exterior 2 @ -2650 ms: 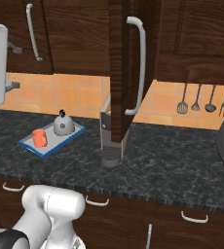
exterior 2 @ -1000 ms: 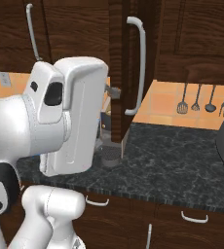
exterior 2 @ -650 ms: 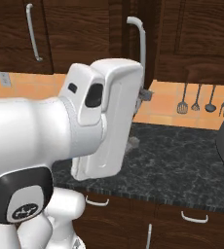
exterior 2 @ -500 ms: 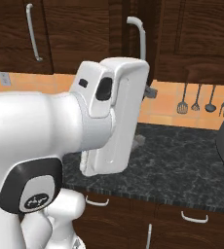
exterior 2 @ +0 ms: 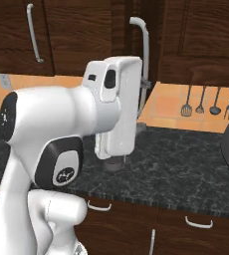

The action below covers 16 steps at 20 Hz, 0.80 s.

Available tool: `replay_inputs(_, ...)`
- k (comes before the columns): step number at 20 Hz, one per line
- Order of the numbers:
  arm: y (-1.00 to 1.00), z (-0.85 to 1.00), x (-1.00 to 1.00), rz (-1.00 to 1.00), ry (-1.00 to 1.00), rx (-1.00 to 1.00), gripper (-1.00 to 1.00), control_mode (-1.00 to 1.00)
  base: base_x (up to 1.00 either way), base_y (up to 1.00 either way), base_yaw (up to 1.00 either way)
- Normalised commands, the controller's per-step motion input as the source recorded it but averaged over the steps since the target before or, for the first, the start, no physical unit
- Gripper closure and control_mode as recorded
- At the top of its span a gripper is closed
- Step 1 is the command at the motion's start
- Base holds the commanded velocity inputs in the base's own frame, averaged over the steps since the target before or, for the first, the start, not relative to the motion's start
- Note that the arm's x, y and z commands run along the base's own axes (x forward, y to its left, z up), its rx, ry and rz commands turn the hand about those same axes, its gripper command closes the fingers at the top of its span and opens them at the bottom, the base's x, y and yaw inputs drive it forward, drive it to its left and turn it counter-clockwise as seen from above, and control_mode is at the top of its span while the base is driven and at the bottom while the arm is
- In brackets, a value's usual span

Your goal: Pick the kettle from the counter and place it on the tray. Then pick the mug from the cabinet and place it on the tray. Then close the cabinet doors.

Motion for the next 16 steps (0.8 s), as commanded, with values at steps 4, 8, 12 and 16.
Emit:
replay_inputs(4,0.57,-0.11,0.67,0.18,0.01,-0.18,-1.0,-1.0,0.0,0.0,0.0)
replay_inputs(8,0.57,-0.04,0.65,0.22,0.02,-0.14,-1.0,-1.0,0.0,0.0,0.0)
replay_inputs(12,0.57,-0.01,0.64,0.22,0.01,-0.12,-1.0,-1.0,0.0,0.0,0.0)
replay_inputs(16,0.52,0.0,0.64,0.22,0.0,-0.1,-1.0,-1.0,0.0,0.0,0.0)
